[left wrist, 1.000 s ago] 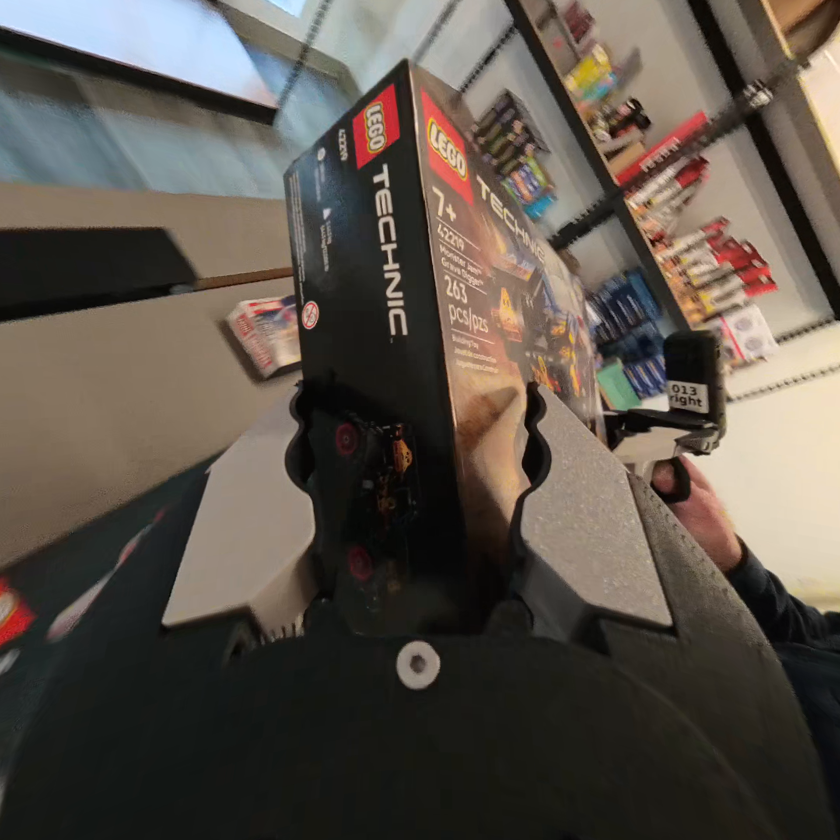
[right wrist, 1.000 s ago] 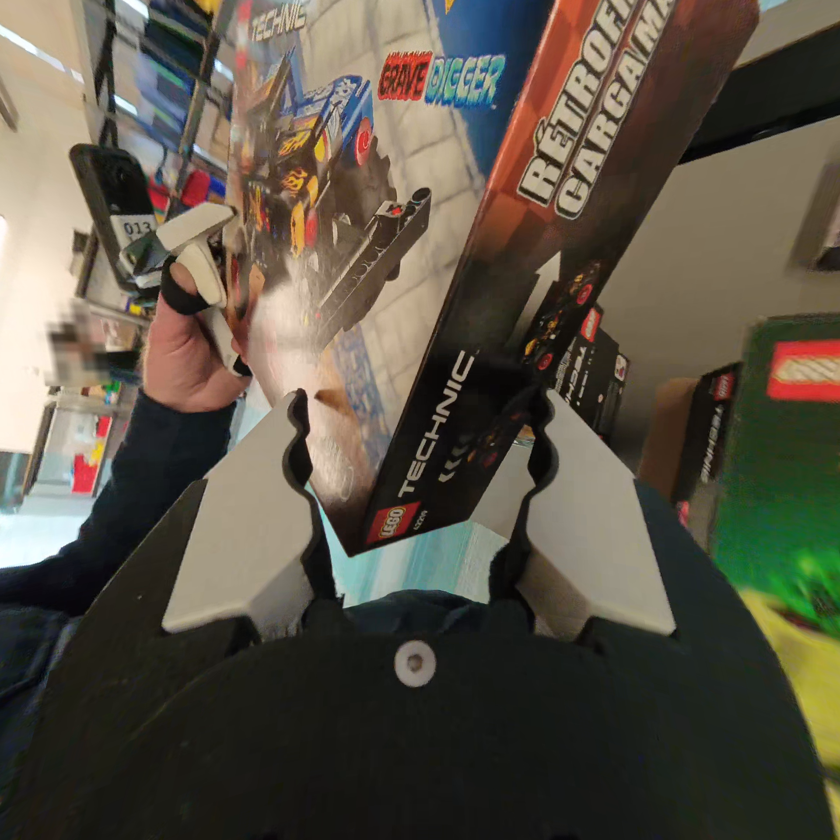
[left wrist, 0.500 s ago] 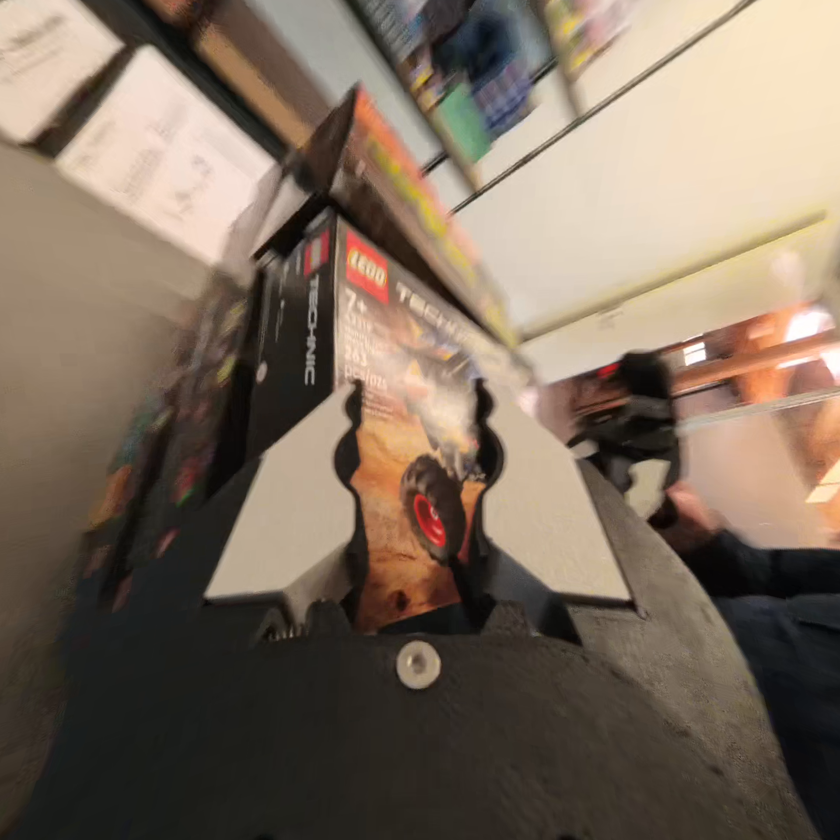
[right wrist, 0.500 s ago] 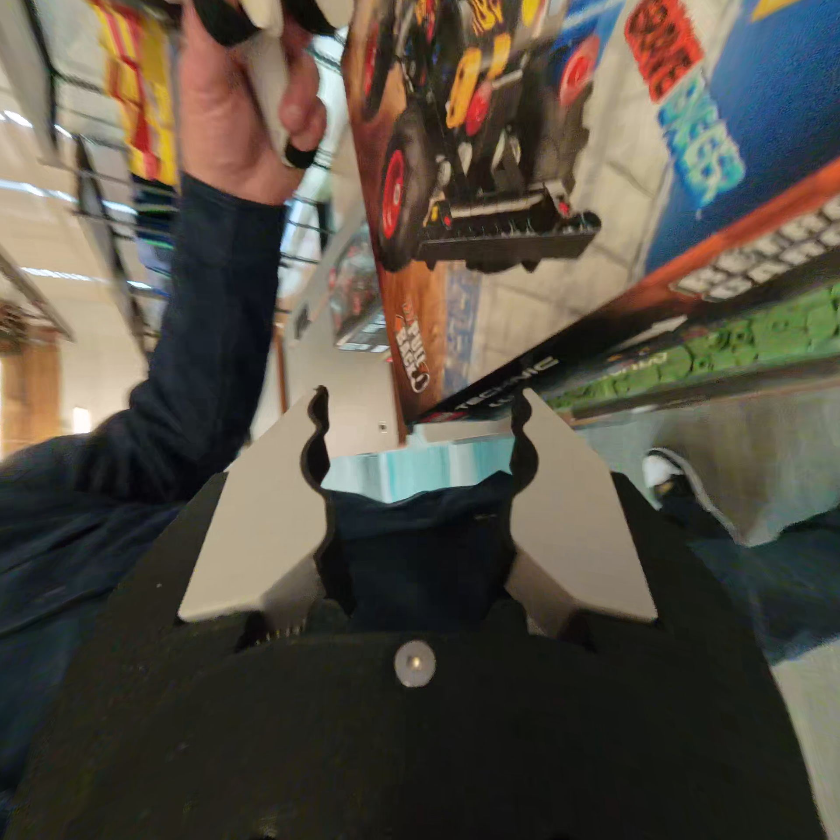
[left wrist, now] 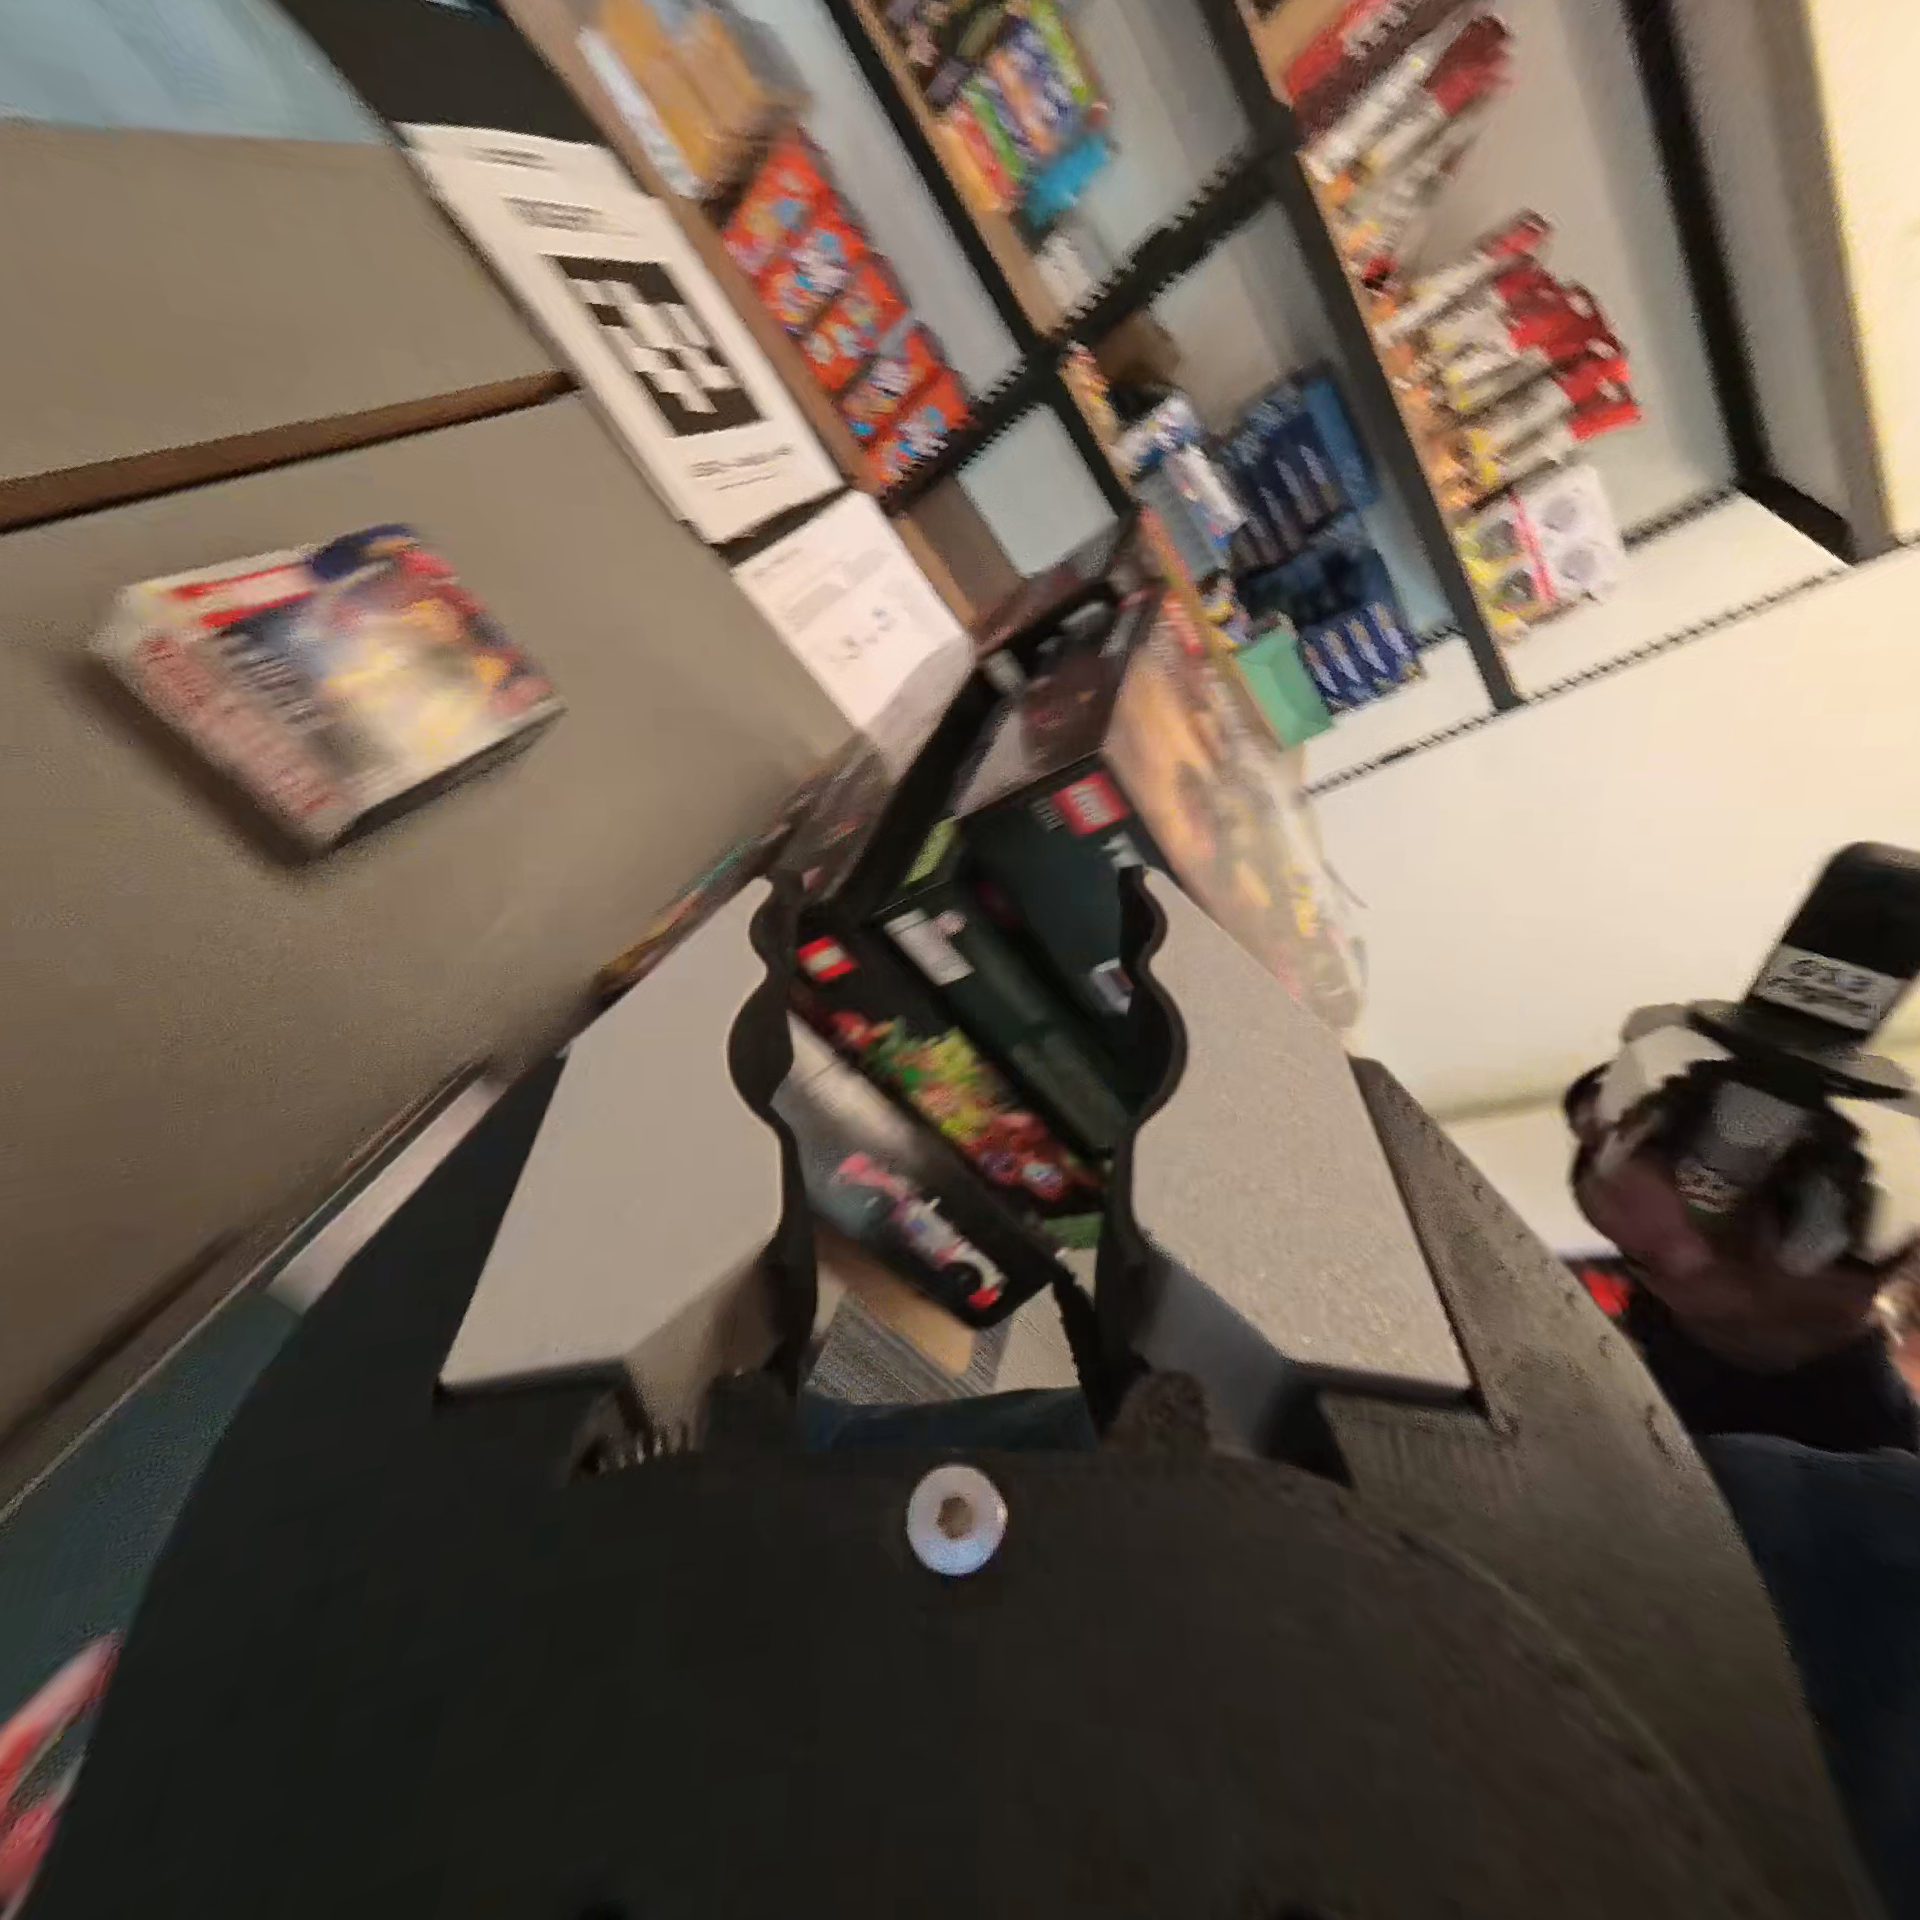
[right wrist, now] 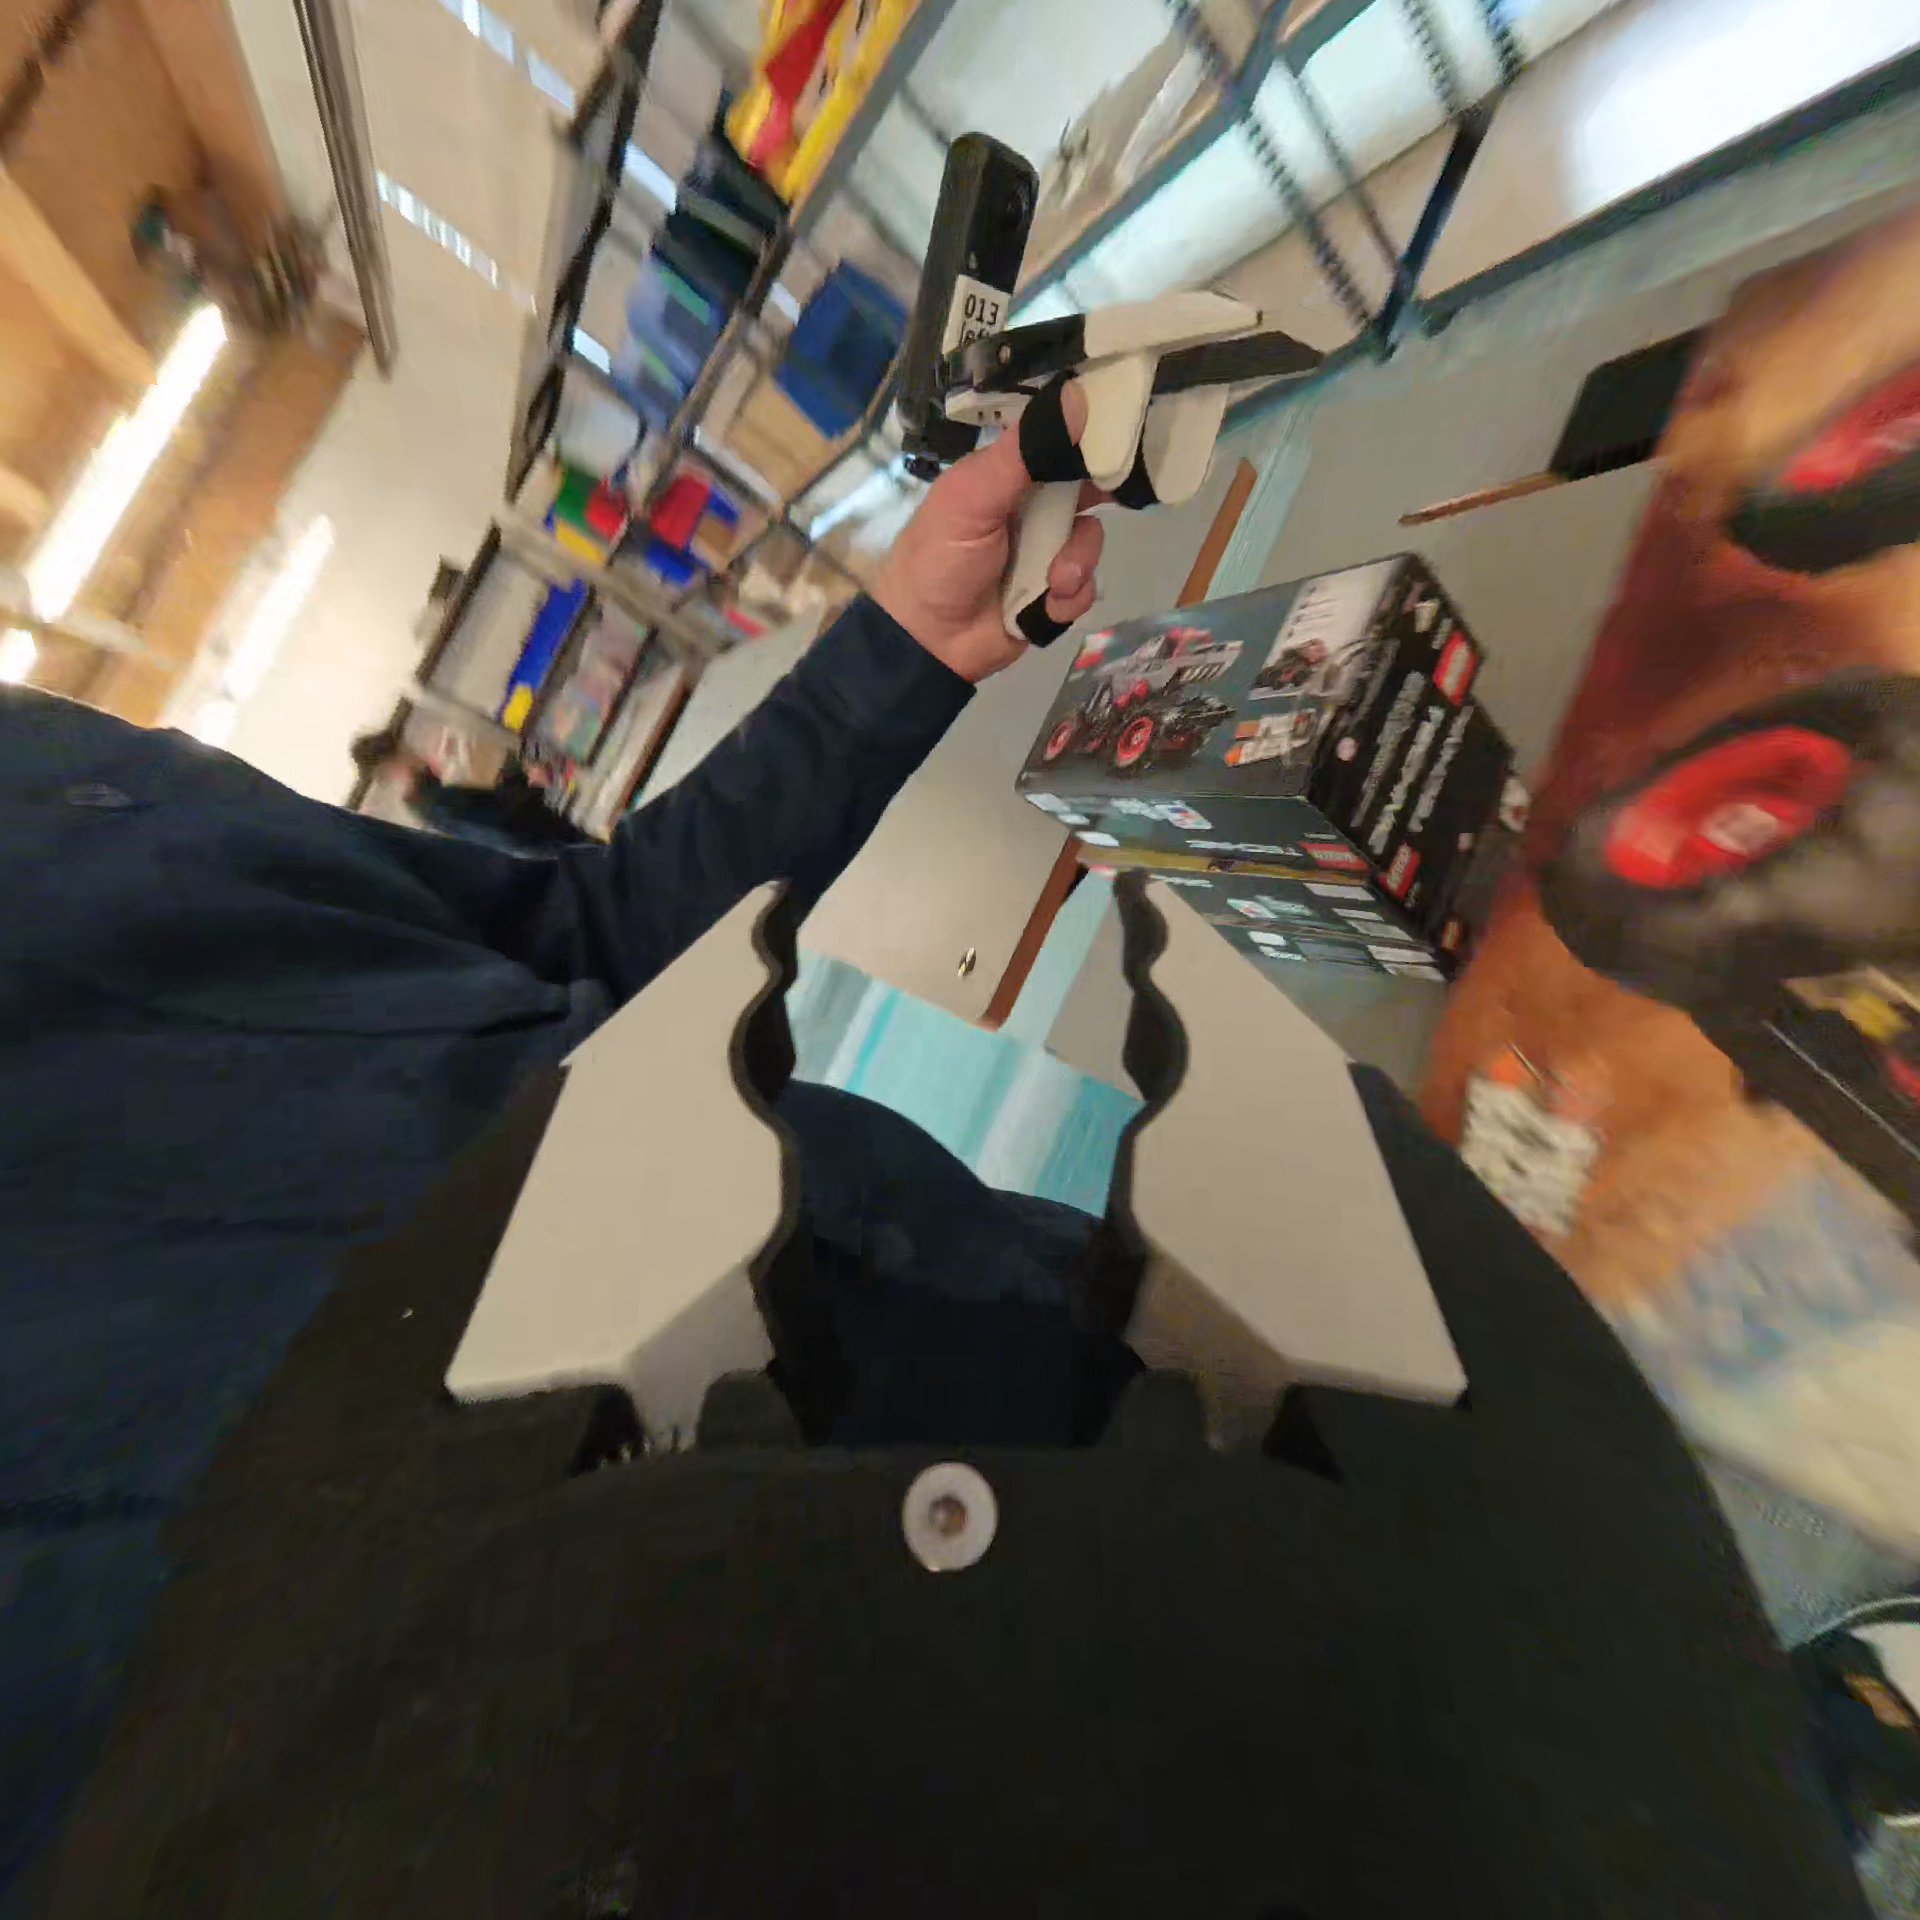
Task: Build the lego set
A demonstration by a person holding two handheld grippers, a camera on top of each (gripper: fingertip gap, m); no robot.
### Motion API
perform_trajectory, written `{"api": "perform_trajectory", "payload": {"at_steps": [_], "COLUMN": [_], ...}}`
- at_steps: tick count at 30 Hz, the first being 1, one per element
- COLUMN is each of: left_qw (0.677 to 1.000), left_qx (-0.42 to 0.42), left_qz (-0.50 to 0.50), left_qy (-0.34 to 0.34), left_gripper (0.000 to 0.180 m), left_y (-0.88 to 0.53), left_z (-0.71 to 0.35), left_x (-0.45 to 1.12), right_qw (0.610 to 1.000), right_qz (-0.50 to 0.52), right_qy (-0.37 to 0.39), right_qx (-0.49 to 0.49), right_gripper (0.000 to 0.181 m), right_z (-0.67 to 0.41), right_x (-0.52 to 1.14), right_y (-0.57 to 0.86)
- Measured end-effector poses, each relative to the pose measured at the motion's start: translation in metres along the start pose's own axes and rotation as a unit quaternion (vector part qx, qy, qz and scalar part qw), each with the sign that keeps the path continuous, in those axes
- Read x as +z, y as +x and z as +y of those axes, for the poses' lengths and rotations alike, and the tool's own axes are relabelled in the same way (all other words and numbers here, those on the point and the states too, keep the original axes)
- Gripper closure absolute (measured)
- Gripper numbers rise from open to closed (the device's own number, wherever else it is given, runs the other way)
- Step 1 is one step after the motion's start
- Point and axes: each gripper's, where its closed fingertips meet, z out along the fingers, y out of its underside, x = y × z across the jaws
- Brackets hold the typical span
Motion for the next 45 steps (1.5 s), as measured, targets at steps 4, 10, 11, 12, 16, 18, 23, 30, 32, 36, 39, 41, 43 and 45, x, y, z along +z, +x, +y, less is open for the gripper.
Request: {"api": "perform_trajectory", "payload": {"at_steps": [4, 10, 11, 12, 16, 18, 23, 30, 32, 36, 39, 41, 43, 45], "left_qw": [0.989, 0.951, 0.949, 0.95, 0.948, 0.948, 0.951, 0.955, 0.959, 0.972, 0.982, 0.987, 0.99, 0.993], "left_qx": [-0.029, -0.083, -0.102, -0.131, -0.217, -0.214, -0.187, -0.163, -0.14, -0.084, -0.039, 0.0, 0.027, 0.041], "left_qz": [-0.138, -0.281, -0.285, -0.269, -0.223, -0.227, -0.24, -0.228, -0.219, -0.172, -0.123, -0.099, -0.069, -0.036], "left_qy": [0.033, 0.098, 0.092, 0.087, 0.066, 0.067, 0.052, 0.096, 0.115, 0.139, 0.136, 0.129, 0.116, 0.102], "left_gripper": [0.111, 0.098, 0.097, 0.094, 0.081, 0.082, 0.086, 0.089, 0.089, 0.092, 0.094, 0.094, 0.097, 0.098], "left_y": [-0.069, -0.137, -0.147, -0.153, -0.172, -0.178, -0.172, -0.147, -0.125, -0.055, 0.006, 0.042, 0.075, 0.104], "left_z": [0.038, 0.094, 0.109, 0.124, 0.171, 0.181, 0.18, 0.144, 0.124, 0.074, 0.037, 0.018, 0.003, -0.005], "left_x": [-0.089, -0.196, -0.2, -0.199, -0.179, -0.175, -0.177, -0.186, -0.186, -0.173, -0.146, -0.12, -0.09, -0.055], "right_qw": [0.997, 0.989, 0.986, 0.983, 0.959, 0.953, 0.948, 0.957, 0.961, 0.969, 0.973, 0.973, 0.971, 0.967], "right_qz": [-0.034, 0.056, 0.077, 0.093, 0.14, 0.154, 0.184, 0.193, 0.192, 0.198, 0.206, 0.216, 0.23, 0.248], "right_qy": [-0.071, -0.136, -0.149, -0.161, -0.237, -0.248, -0.257, -0.218, -0.195, -0.135, -0.079, -0.054, -0.03, 0.001], "right_qx": [-0.027, -0.019, -0.01, 0.007, 0.066, 0.086, 0.033, -0.017, -0.031, -0.053, -0.063, -0.064, -0.064, -0.063], "right_gripper": [0.097, 0.075, 0.075, 0.072, 0.071, 0.068, 0.08, 0.088, 0.088, 0.088, 0.089, 0.088, 0.086, 0.086], "right_z": [0.003, 0.016, 0.022, 0.028, 0.079, 0.093, 0.087, 0.047, 0.026, -0.036, -0.087, -0.113, -0.134, -0.154], "right_x": [0.093, 0.223, 0.239, 0.254, 0.292, 0.298, 0.295, 0.276, 0.261, 0.206, 0.15, 0.11, 0.068, 0.026], "right_y": [-0.004, 0.071, 0.092, 0.111, 0.171, 0.187, 0.179, 0.138, 0.123, 0.089, 0.073, 0.072, 0.077, 0.088]}}
